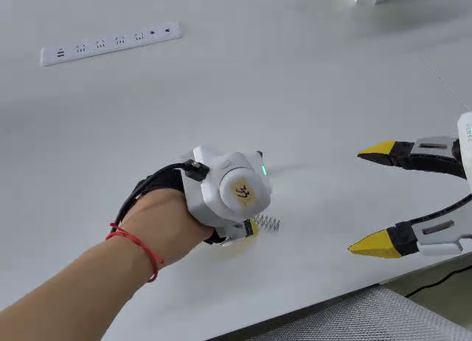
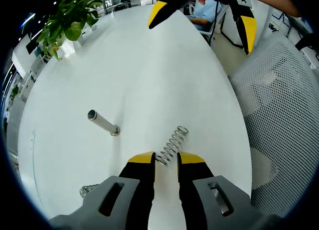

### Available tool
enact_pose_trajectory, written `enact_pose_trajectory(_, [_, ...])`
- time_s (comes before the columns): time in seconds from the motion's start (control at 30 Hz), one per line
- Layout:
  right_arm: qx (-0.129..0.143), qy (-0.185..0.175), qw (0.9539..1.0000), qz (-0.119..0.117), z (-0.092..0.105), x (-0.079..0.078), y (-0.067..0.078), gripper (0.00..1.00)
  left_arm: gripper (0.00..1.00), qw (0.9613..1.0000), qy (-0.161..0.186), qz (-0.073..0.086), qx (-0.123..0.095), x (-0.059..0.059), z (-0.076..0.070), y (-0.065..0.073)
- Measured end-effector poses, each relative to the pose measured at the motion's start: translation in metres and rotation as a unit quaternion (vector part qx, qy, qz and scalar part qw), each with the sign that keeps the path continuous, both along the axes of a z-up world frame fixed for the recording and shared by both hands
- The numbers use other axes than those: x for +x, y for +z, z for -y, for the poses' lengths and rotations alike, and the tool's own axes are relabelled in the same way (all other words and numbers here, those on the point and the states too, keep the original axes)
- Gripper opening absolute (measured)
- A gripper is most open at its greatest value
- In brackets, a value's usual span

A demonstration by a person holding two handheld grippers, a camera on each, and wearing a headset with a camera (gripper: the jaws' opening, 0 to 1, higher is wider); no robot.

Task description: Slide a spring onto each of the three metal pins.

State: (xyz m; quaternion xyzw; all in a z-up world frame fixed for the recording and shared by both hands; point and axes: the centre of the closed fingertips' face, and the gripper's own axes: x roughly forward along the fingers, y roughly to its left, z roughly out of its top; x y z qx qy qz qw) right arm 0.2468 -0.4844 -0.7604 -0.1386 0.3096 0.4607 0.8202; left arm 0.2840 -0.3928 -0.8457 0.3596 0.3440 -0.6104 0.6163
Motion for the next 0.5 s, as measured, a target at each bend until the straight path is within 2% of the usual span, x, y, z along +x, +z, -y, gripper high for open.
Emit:
enact_pose_trajectory(0.17, [-0.001,0.0,1.0,0.0,0.0013,0.0004,-0.0012,0.8,0.13,1.0,0.006,-0.006,0.003,0.0016,-0.0005,-0.0004])
enact_pose_trajectory(0.5, [0.0,-0.005,1.0,0.002,0.0034,0.0007,-0.0012,0.8,0.1,0.9998,0.017,-0.007,0.008,0.0026,-0.0016,-0.0005])
